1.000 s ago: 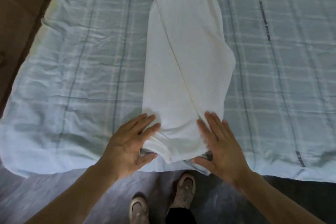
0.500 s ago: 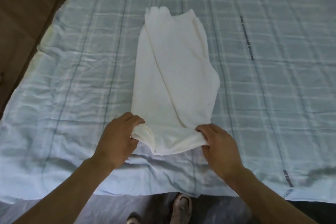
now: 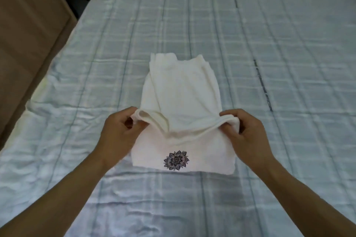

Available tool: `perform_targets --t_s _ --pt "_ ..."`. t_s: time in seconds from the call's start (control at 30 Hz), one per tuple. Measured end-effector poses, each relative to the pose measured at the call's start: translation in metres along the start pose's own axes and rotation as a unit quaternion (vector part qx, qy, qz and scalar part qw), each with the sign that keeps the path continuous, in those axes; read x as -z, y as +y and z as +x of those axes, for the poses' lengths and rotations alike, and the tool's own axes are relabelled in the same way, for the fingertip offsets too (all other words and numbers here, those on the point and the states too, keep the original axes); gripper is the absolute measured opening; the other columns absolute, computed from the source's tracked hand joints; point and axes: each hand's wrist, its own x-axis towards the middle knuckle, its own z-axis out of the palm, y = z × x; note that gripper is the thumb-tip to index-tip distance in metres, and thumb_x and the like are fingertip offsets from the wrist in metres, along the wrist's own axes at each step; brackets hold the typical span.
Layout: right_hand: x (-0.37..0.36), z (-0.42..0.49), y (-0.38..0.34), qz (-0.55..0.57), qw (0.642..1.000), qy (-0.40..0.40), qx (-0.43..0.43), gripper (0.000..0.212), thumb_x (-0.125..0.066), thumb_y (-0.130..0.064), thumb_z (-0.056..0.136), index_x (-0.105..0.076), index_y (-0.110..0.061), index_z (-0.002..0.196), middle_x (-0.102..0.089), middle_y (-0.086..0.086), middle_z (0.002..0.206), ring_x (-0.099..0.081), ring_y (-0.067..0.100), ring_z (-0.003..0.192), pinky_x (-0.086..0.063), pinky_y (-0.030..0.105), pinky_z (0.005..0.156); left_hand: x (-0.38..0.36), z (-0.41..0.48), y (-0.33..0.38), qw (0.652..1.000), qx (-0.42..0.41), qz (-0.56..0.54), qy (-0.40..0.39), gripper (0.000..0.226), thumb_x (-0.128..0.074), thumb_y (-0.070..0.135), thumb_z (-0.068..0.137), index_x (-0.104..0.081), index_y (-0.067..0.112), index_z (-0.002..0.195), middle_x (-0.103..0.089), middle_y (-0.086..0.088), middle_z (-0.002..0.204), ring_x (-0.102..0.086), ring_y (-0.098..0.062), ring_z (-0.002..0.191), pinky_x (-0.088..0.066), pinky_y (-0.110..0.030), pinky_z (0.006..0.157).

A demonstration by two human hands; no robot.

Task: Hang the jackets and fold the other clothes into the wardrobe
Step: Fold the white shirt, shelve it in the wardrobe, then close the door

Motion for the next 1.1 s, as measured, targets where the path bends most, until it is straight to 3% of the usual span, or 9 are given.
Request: perform_targets --t_s 0.27,0.33,0.4,0.5,0.57,0.67,0.77,0.9,1.1 --pt "-0.024 0.176 -0.013 0.012 1.000 0.011 -0.007 0.005 -0.066 -0.027 0.090 -0.065 -0.028 0.095 -0.067 -0.020 0.072 -0.059 -0.004 0.058 -0.042 0.012 0.049 -0.004 0.169 0.015 0.996 0.054 -0.037 0.058 0.032 -0.068 0.041 0.090 -0.067 0.021 0.065 -0.049 0.013 0.049 -0.041 -0.003 0.045 -0.029 -0.017 0.043" --pt "-0.034 0.223 -0.001 0.010 0.998 -0.005 -0.061 0.018 -0.067 -0.031 0.090 -0.063 -0.021 0.105 -0.067 -0.012 0.069 -0.059 0.000 0.052 -0.043 0.018 0.043 -0.014 0.216 0.006 0.993 0.084 -0.005 0.084 0.043 -0.066 0.046 0.088 -0.058 0.019 0.056 -0.041 0.014 0.043 -0.036 -0.004 0.042 -0.025 -0.019 0.040" --pt "-0.047 0.253 0.020 -0.009 0.991 -0.030 -0.133 0.034 -0.070 -0.030 0.089 -0.058 -0.016 0.117 -0.068 0.003 0.085 -0.065 0.014 0.064 -0.053 0.030 0.051 -0.029 0.247 -0.013 0.987 0.112 0.085 0.077 0.045 -0.064 0.044 0.088 -0.052 0.015 0.056 -0.043 0.010 0.045 -0.041 -0.012 0.050 -0.028 -0.026 0.044" --pt "-0.062 0.264 0.045 -0.105 0.976 -0.038 -0.185 0.044 -0.071 -0.027 0.088 -0.054 -0.016 0.128 -0.066 0.013 0.107 -0.067 0.032 0.095 -0.056 0.045 0.084 -0.049 0.259 -0.044 0.969 0.155 0.169 0.086 0.027 -0.065 0.037 0.089 -0.064 0.010 0.084 -0.064 -0.001 0.073 -0.061 -0.026 0.077 -0.044 -0.033 0.066" --pt "-0.064 0.255 0.046 -0.136 0.977 -0.020 -0.160 0.047 -0.070 -0.026 0.089 -0.053 -0.018 0.132 -0.064 0.005 0.104 -0.065 0.028 0.099 -0.050 0.033 0.086 -0.051 0.250 -0.049 0.971 0.128 0.160 0.121 0.028 -0.066 0.034 0.088 -0.060 0.010 0.102 -0.065 -0.001 0.087 -0.062 -0.028 0.090 -0.047 -0.035 0.079" --pt "-0.059 0.222 0.039 -0.218 0.975 0.013 -0.039 0.053 -0.066 -0.026 0.090 -0.045 -0.017 0.139 -0.053 0.009 0.129 -0.054 0.025 0.115 -0.039 0.028 0.096 -0.048 0.230 -0.045 0.955 -0.045 0.250 0.150 0.040 -0.060 0.032 0.090 -0.053 0.009 0.121 -0.058 -0.008 0.117 -0.053 -0.030 0.110 -0.038 -0.035 0.093" --pt "-0.067 0.183 0.031 -0.306 0.943 -0.048 0.123 0.056 -0.047 -0.041 0.096 -0.038 -0.017 0.146 -0.038 0.005 0.151 -0.034 0.022 0.140 -0.030 0.034 0.113 -0.062 0.206 -0.035 0.918 -0.198 0.337 0.066 0.048 -0.052 0.034 0.093 -0.049 0.012 0.135 -0.050 -0.007 0.142 -0.043 -0.028 0.132 -0.031 -0.038 0.108" --pt "-0.086 0.177 0.057 -0.401 0.880 -0.179 0.182 0.067 -0.025 -0.053 0.102 -0.017 -0.017 0.157 -0.005 0.007 0.166 0.004 0.023 0.153 -0.009 0.047 0.124 -0.083 0.204 -0.055 0.861 -0.206 0.457 -0.086 0.060 -0.036 0.046 0.102 -0.032 0.018 0.155 -0.021 -0.006 0.165 -0.012 -0.027 0.153 -0.018 -0.051 0.122" --pt "-0.078 0.200 0.084 -0.388 0.871 -0.215 0.210 0.067 -0.035 -0.048 0.100 -0.021 -0.014 0.156 -0.010 0.008 0.165 -0.001 0.024 0.153 -0.013 0.049 0.123 -0.084 0.219 -0.077 0.844 -0.206 0.477 -0.134 0.064 -0.032 0.053 0.101 -0.023 0.024 0.158 -0.011 -0.002 0.167 -0.002 -0.026 0.154 -0.010 -0.053 0.122"
